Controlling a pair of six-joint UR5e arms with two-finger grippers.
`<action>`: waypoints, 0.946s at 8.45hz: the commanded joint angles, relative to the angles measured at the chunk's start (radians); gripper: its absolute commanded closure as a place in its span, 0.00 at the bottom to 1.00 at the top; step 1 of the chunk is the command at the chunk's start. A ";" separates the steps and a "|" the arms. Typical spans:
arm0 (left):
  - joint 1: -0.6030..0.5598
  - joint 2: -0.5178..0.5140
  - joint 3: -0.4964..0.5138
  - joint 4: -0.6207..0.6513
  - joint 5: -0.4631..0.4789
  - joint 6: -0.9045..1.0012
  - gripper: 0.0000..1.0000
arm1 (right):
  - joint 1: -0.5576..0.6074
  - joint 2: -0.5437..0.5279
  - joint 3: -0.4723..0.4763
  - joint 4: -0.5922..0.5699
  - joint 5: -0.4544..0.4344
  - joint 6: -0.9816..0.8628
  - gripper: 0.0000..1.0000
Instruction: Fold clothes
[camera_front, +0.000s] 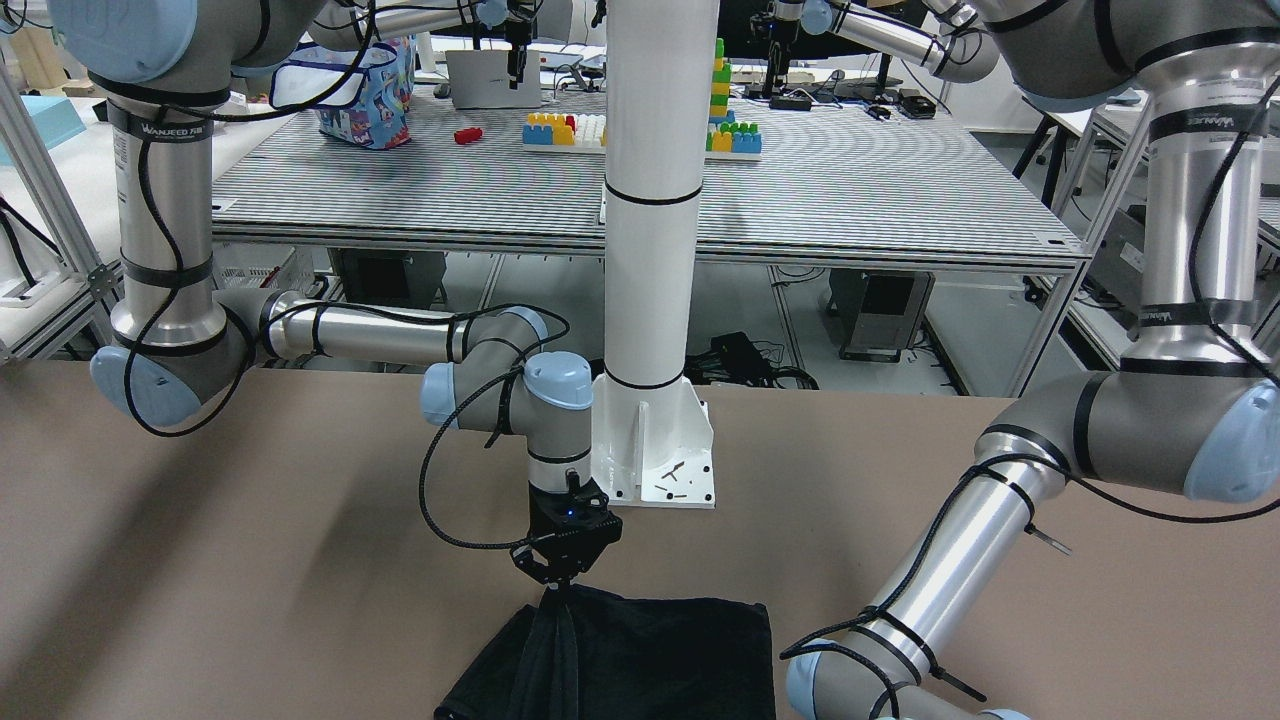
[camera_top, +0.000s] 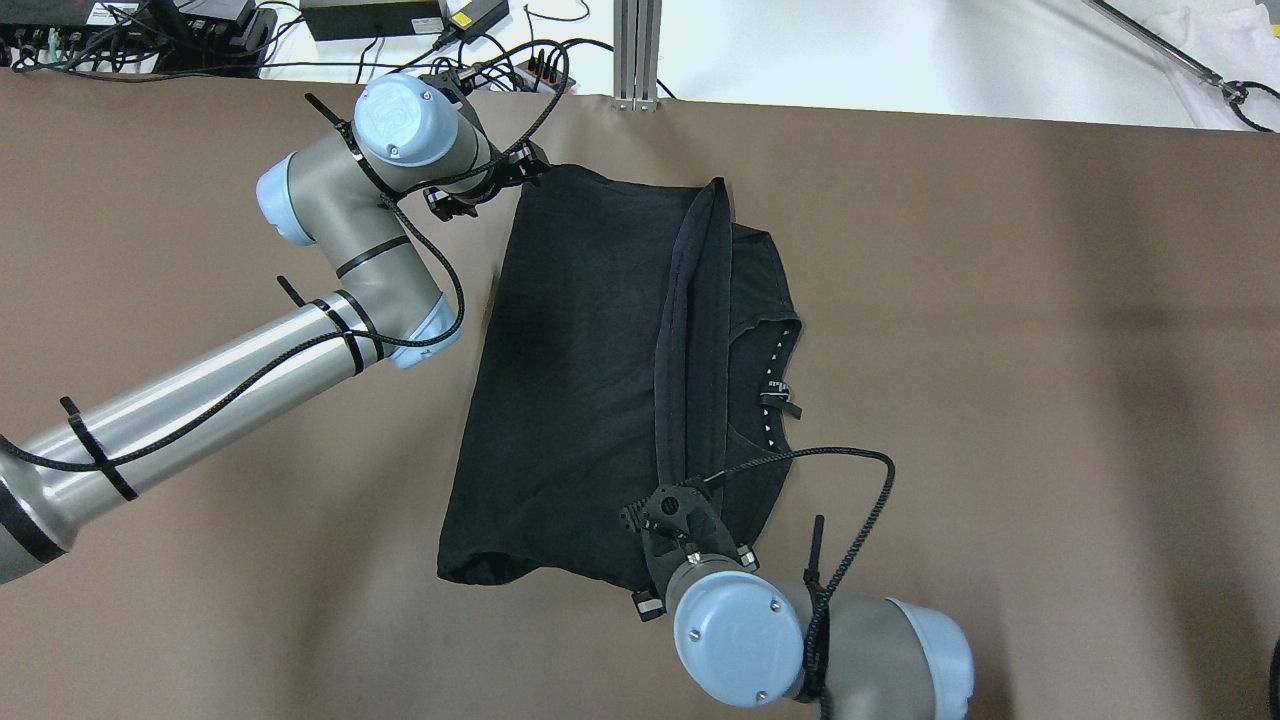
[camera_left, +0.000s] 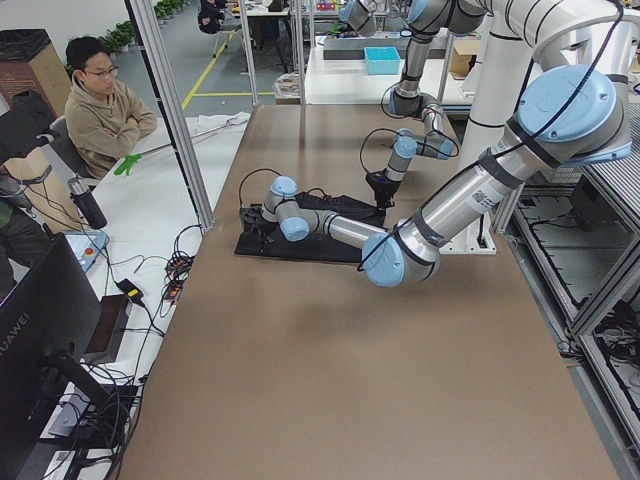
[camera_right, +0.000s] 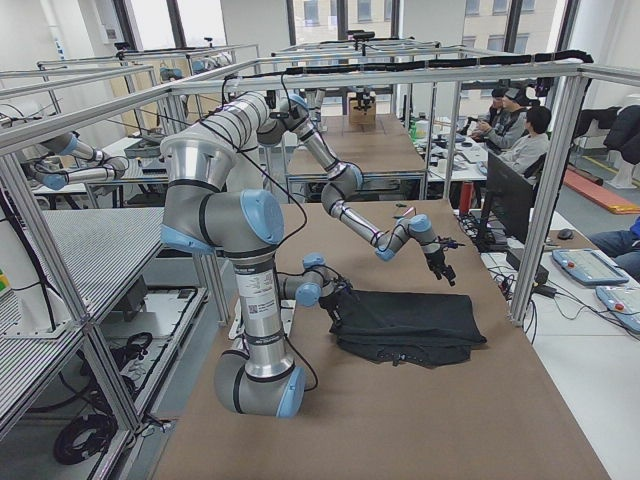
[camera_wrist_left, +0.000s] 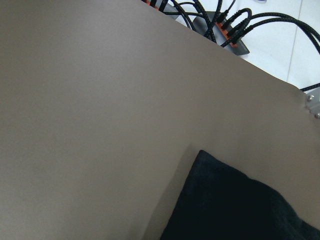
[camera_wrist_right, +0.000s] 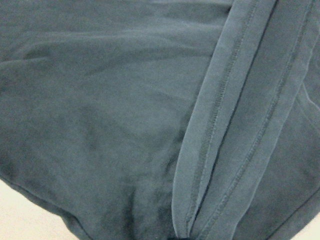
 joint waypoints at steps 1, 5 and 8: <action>0.006 0.001 0.000 -0.002 0.002 -0.005 0.00 | -0.087 -0.213 0.207 -0.022 -0.033 0.172 1.00; 0.023 -0.001 -0.006 0.000 0.002 -0.032 0.00 | -0.192 -0.238 0.237 -0.027 -0.109 0.440 0.75; 0.021 0.004 -0.006 0.000 0.002 -0.032 0.00 | -0.160 -0.258 0.238 -0.018 -0.106 0.436 0.05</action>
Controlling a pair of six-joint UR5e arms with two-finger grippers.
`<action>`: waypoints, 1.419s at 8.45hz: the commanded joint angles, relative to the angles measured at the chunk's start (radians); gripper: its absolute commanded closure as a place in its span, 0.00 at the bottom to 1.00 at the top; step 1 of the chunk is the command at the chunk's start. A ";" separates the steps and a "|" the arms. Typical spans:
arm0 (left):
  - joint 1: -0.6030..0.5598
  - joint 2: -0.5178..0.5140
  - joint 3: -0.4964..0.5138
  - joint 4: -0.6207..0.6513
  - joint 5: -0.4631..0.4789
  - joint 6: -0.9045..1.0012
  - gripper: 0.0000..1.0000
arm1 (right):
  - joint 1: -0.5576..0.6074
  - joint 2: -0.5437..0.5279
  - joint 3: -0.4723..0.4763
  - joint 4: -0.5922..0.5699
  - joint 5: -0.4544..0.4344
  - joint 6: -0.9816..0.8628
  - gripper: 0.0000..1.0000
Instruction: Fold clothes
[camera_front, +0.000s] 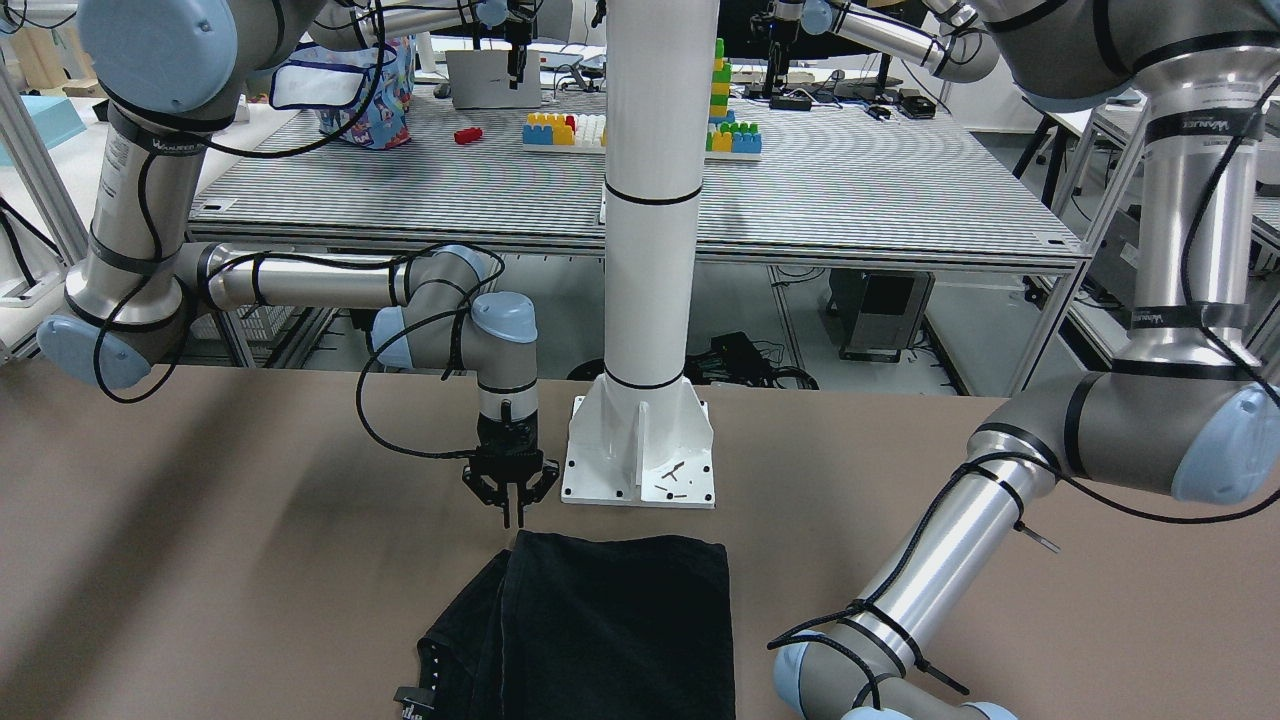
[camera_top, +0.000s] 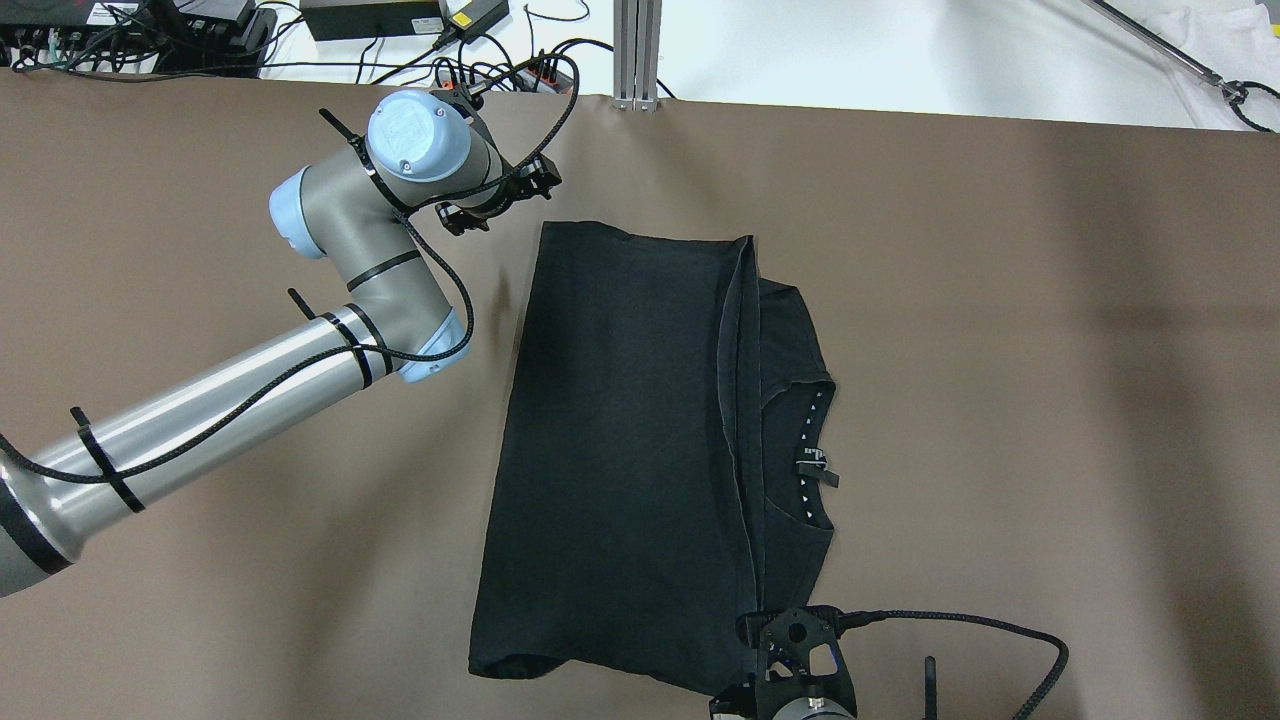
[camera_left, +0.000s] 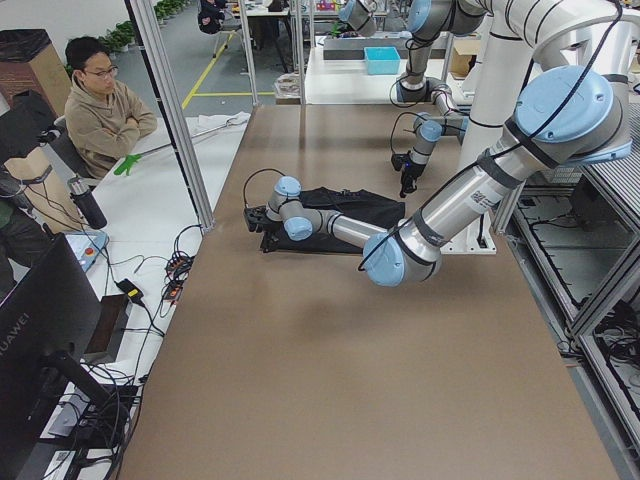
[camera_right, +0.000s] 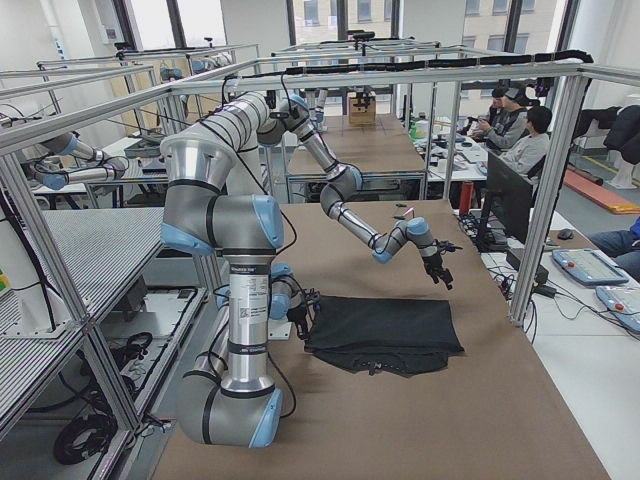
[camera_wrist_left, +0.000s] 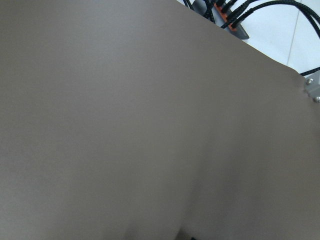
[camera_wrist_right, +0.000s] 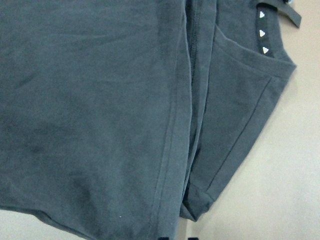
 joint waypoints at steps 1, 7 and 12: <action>-0.002 0.005 0.000 -0.001 0.000 0.002 0.00 | 0.097 0.006 -0.005 0.002 0.054 -0.074 0.05; -0.002 0.038 -0.056 0.003 0.000 -0.010 0.00 | 0.374 0.230 -0.443 0.225 0.151 -0.328 0.05; -0.001 0.036 -0.056 0.002 -0.002 -0.020 0.00 | 0.582 0.174 -0.502 0.308 0.356 -0.553 0.05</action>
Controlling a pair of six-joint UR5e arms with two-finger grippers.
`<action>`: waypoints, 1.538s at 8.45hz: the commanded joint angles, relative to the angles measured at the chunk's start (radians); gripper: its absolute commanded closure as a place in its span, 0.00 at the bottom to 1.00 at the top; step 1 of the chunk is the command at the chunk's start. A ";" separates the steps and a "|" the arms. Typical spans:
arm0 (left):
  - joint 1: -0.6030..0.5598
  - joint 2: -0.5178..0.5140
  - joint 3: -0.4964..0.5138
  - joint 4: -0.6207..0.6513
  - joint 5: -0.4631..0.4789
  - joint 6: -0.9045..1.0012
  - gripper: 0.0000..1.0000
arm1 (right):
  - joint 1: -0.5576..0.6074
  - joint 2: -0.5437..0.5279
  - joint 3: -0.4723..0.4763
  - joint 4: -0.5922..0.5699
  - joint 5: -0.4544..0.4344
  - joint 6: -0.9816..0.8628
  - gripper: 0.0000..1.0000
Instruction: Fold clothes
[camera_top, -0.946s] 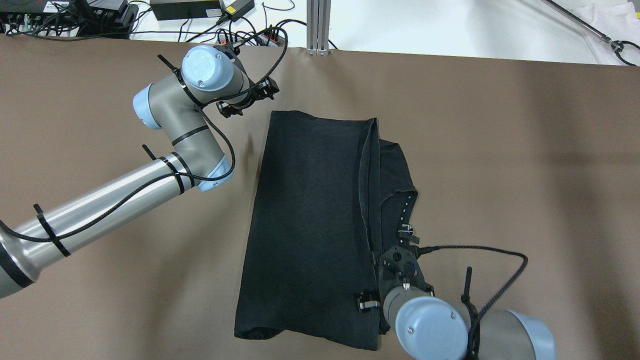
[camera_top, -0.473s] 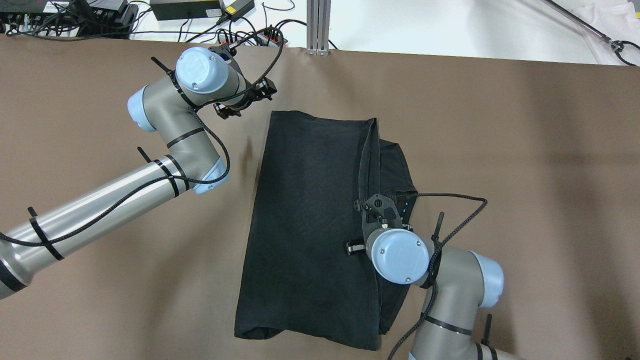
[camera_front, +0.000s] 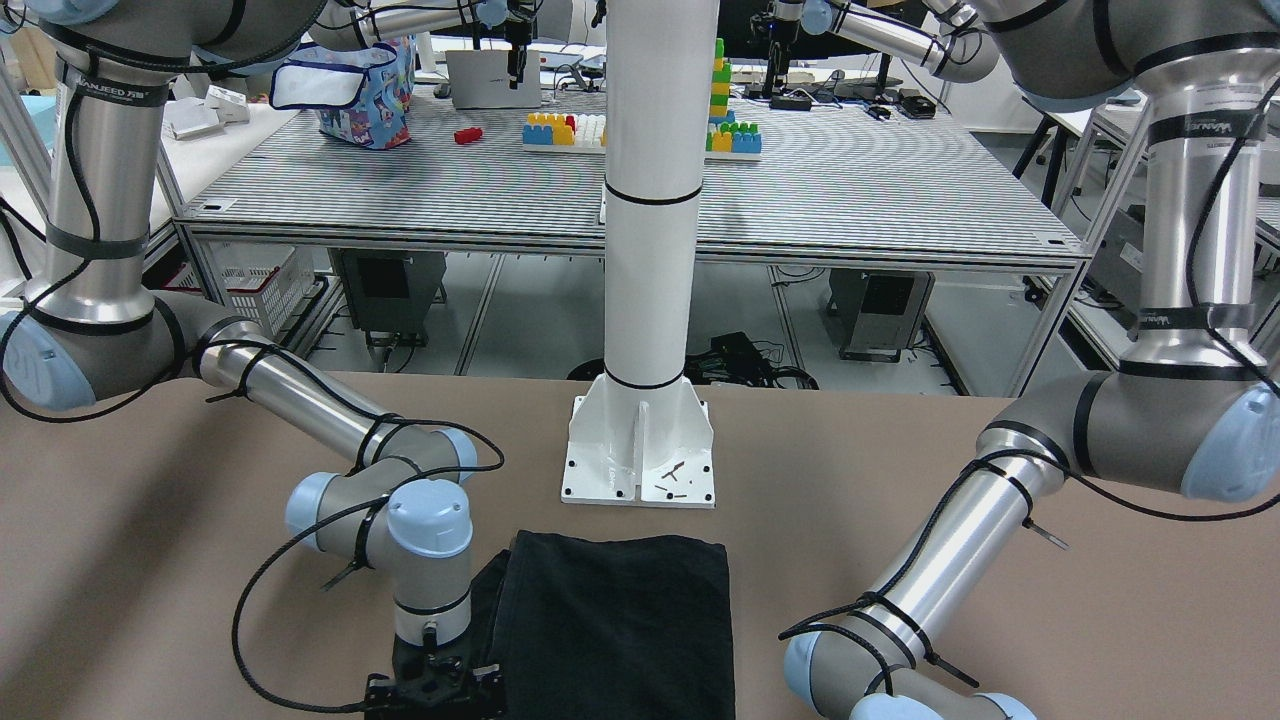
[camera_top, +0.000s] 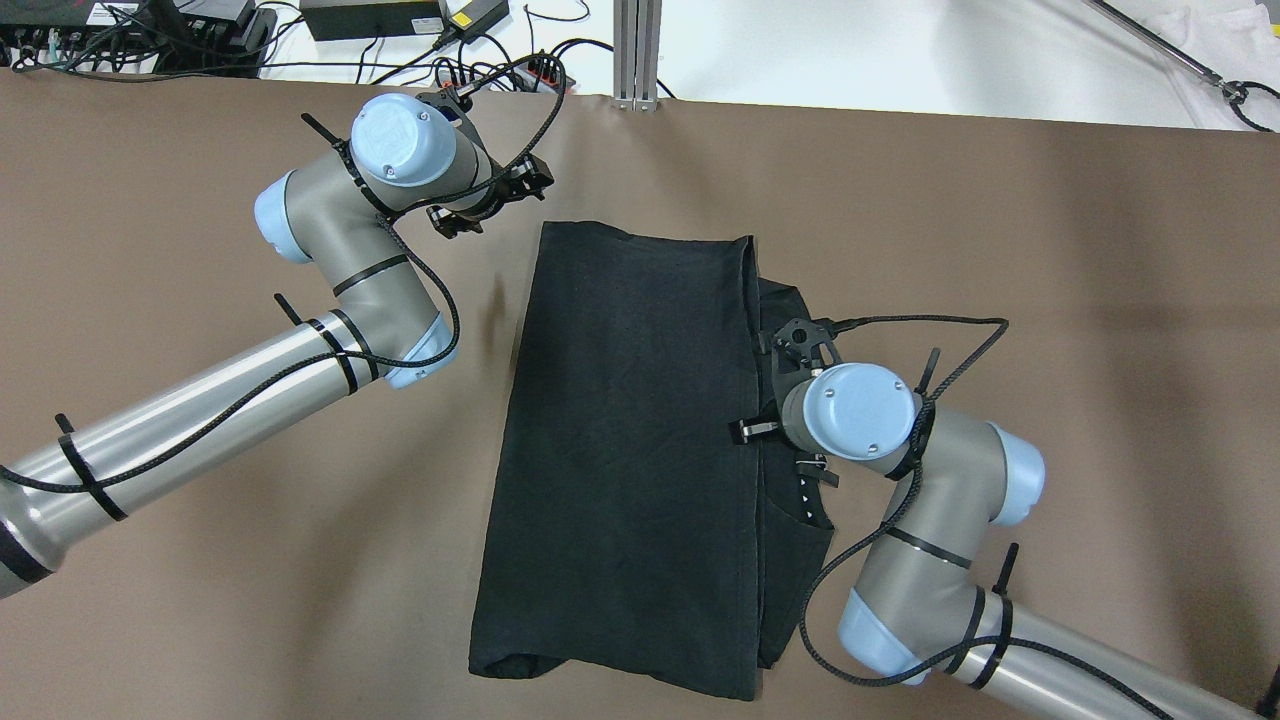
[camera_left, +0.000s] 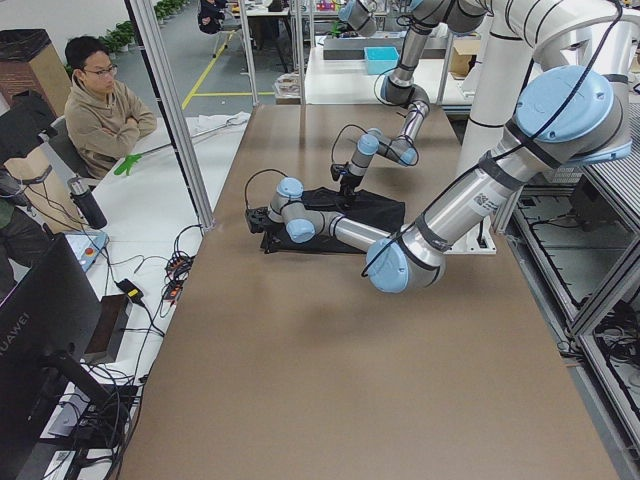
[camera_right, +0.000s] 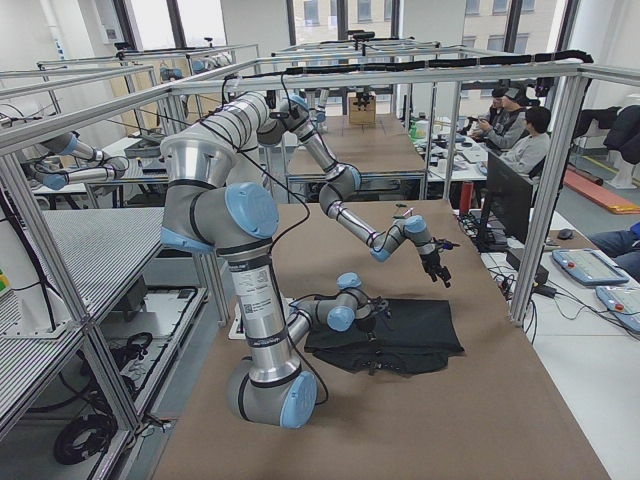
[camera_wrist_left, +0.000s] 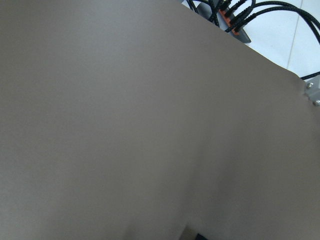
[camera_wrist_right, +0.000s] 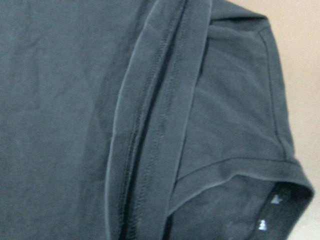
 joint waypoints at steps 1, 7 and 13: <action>0.000 -0.002 -0.005 -0.004 -0.001 -0.003 0.00 | 0.073 -0.064 0.008 0.020 0.128 -0.086 0.05; 0.001 0.022 -0.080 0.002 0.001 -0.006 0.00 | -0.237 -0.188 0.444 -0.130 -0.077 0.795 0.05; 0.003 0.024 -0.095 0.002 0.036 -0.009 0.00 | -0.514 -0.282 0.429 -0.128 -0.319 1.159 0.39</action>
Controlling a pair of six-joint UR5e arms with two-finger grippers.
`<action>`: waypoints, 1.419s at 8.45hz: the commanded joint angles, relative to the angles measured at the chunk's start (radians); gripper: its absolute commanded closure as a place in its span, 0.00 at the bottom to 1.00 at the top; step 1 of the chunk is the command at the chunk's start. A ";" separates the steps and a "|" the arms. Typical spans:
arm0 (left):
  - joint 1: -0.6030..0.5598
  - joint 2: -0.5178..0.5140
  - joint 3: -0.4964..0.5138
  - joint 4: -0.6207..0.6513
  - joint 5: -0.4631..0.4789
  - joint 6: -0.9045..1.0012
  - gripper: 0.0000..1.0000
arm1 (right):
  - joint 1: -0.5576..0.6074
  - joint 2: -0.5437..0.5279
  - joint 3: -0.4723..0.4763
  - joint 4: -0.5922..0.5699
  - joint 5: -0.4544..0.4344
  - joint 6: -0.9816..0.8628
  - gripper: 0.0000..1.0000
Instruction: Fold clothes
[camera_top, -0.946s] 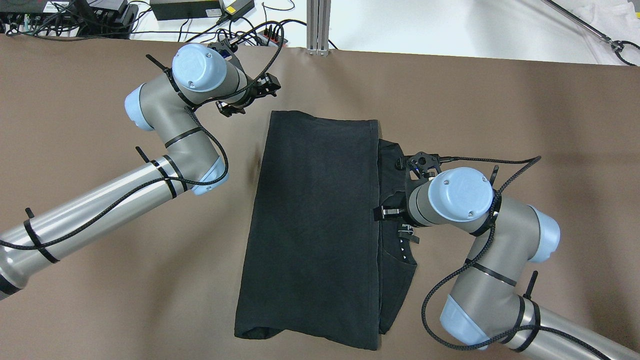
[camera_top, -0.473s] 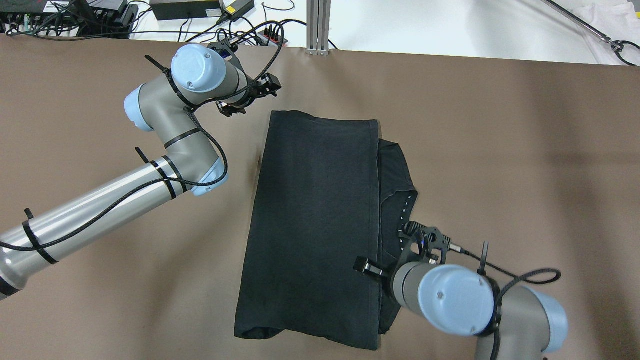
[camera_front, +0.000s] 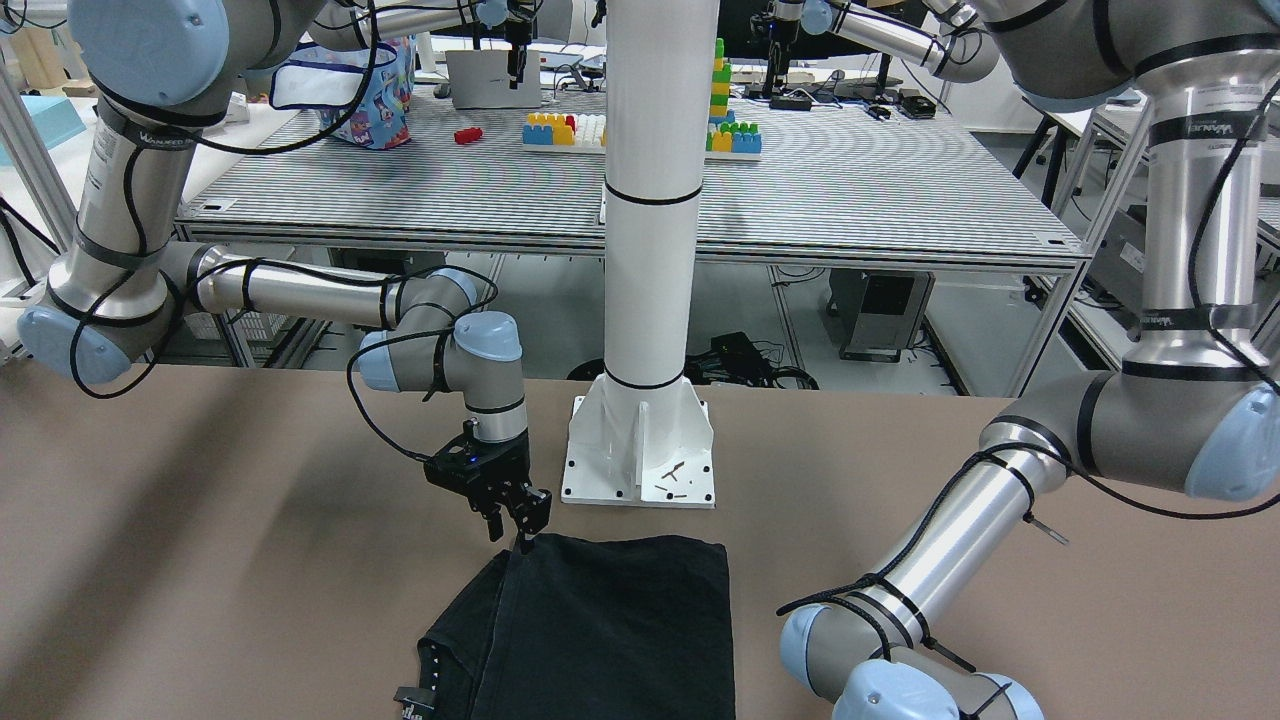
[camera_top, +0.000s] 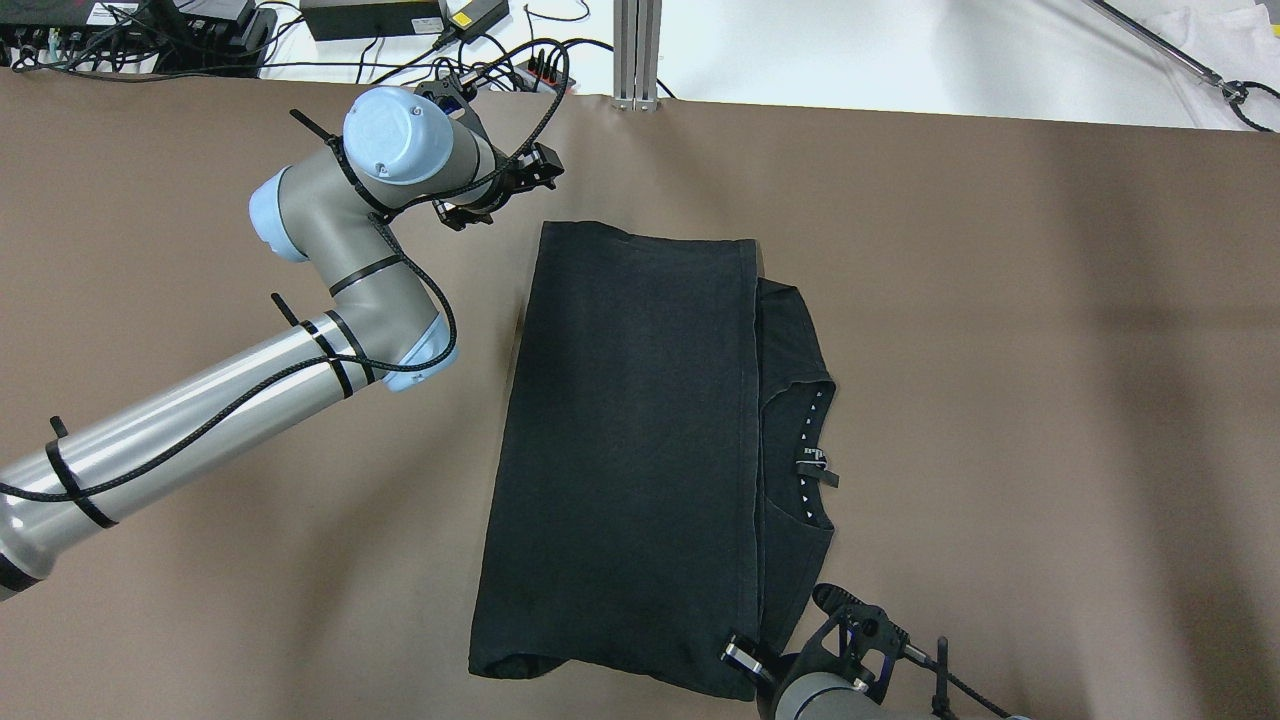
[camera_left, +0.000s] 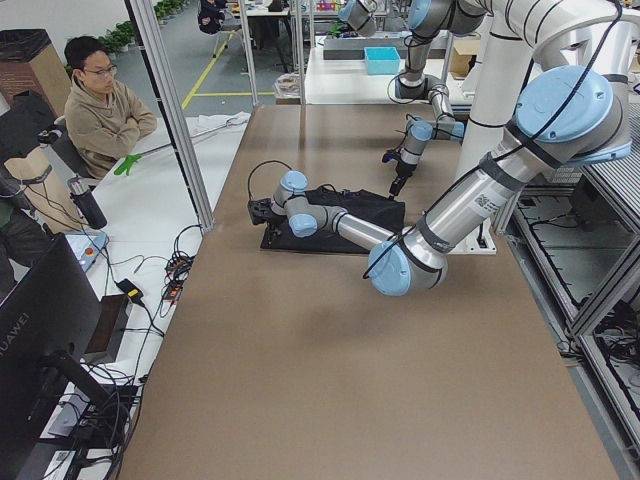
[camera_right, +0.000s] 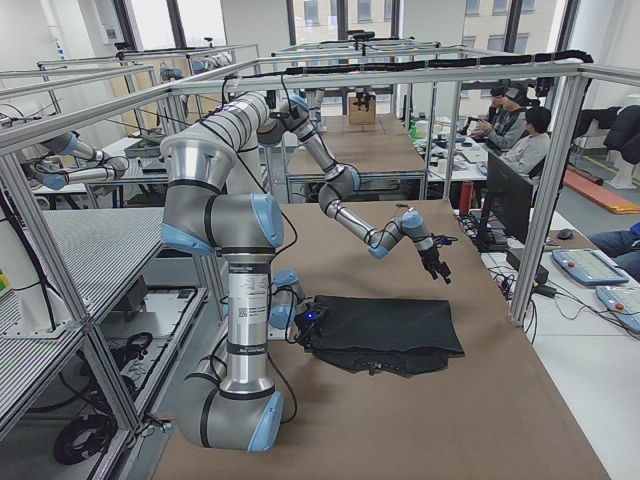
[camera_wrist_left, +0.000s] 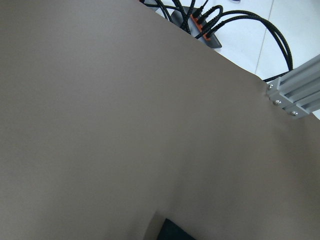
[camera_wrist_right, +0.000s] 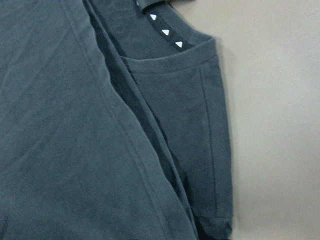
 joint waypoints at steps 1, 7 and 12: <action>0.000 0.007 -0.019 0.001 0.023 -0.002 0.00 | -0.045 -0.022 -0.024 0.000 -0.046 0.076 0.40; 0.001 0.007 -0.020 0.001 0.023 -0.004 0.00 | -0.044 -0.008 -0.047 0.031 -0.092 0.105 0.43; 0.001 0.005 -0.020 0.001 0.024 -0.008 0.00 | -0.045 -0.006 -0.083 0.074 -0.118 0.142 0.43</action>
